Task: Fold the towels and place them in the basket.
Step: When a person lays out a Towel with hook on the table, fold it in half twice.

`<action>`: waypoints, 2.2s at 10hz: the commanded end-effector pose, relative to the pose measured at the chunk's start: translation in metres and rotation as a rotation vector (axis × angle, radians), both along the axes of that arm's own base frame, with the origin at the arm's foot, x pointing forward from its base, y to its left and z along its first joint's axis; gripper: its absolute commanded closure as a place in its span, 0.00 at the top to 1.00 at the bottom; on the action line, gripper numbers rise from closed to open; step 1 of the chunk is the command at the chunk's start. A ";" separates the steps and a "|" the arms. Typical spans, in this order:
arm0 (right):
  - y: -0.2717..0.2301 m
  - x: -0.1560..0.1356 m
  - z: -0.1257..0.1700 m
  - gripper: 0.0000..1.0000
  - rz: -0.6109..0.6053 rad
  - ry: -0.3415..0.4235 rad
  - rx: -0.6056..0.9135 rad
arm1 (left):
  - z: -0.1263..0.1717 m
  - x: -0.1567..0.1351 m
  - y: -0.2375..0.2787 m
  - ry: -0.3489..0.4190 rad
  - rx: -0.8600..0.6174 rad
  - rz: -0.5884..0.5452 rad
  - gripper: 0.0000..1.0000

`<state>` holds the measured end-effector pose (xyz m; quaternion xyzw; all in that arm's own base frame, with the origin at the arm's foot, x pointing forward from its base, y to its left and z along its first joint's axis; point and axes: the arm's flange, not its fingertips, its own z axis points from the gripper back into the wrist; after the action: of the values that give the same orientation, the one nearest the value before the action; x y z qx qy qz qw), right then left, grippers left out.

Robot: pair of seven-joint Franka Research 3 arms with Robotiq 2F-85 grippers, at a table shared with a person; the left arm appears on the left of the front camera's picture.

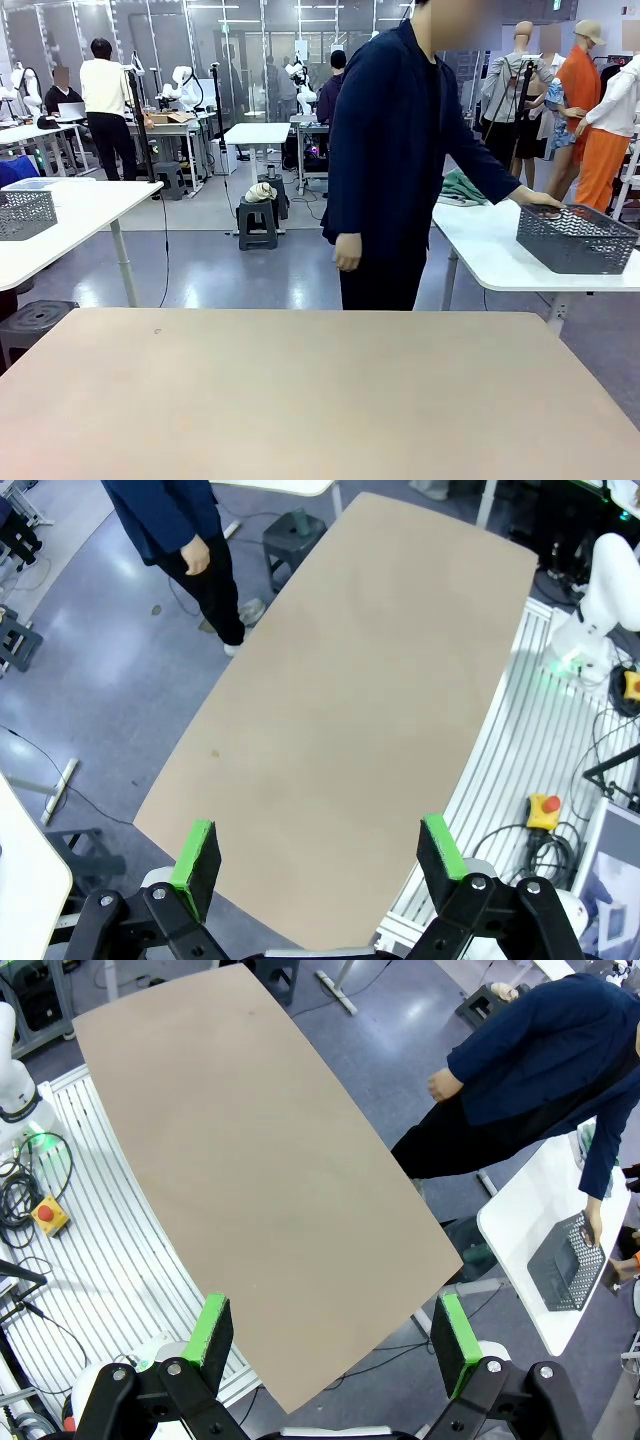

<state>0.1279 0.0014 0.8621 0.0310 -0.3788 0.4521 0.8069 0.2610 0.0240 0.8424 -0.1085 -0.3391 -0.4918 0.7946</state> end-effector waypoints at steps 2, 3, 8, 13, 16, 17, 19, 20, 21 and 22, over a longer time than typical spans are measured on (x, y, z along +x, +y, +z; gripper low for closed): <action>-0.001 -0.003 0.002 1.00 0.003 -0.009 0.004 | -0.002 -0.001 -0.003 -0.005 -0.003 -0.014 1.00; -0.001 -0.003 0.002 1.00 0.003 -0.009 0.004 | -0.002 -0.001 -0.003 -0.005 -0.003 -0.014 1.00; -0.001 -0.003 0.002 1.00 0.003 -0.009 0.004 | -0.002 -0.001 -0.003 -0.005 -0.003 -0.014 1.00; -0.001 -0.003 0.002 1.00 0.003 -0.009 0.004 | -0.002 -0.001 -0.003 -0.005 -0.003 -0.014 1.00; -0.001 -0.003 0.002 1.00 0.003 -0.009 0.004 | -0.002 -0.001 -0.003 -0.005 -0.003 -0.014 1.00; -0.001 -0.003 0.002 1.00 0.003 -0.009 0.004 | -0.002 -0.001 -0.003 -0.005 -0.003 -0.014 1.00; -0.001 -0.003 0.002 1.00 0.003 -0.009 0.004 | -0.002 -0.001 -0.003 -0.005 -0.003 -0.014 1.00; -0.001 -0.003 0.002 1.00 0.003 -0.009 0.004 | -0.002 -0.001 -0.003 -0.005 -0.003 -0.014 1.00; -0.001 -0.003 0.002 1.00 0.003 -0.009 0.004 | -0.002 -0.001 -0.003 -0.005 -0.003 -0.014 1.00; -0.001 -0.003 0.002 1.00 0.003 -0.009 0.004 | -0.002 -0.001 -0.003 -0.005 -0.003 -0.014 1.00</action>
<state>0.1279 0.0014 0.8621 0.0310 -0.3788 0.4521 0.8069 0.2609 0.0236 0.8425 -0.1081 -0.3389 -0.4919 0.7947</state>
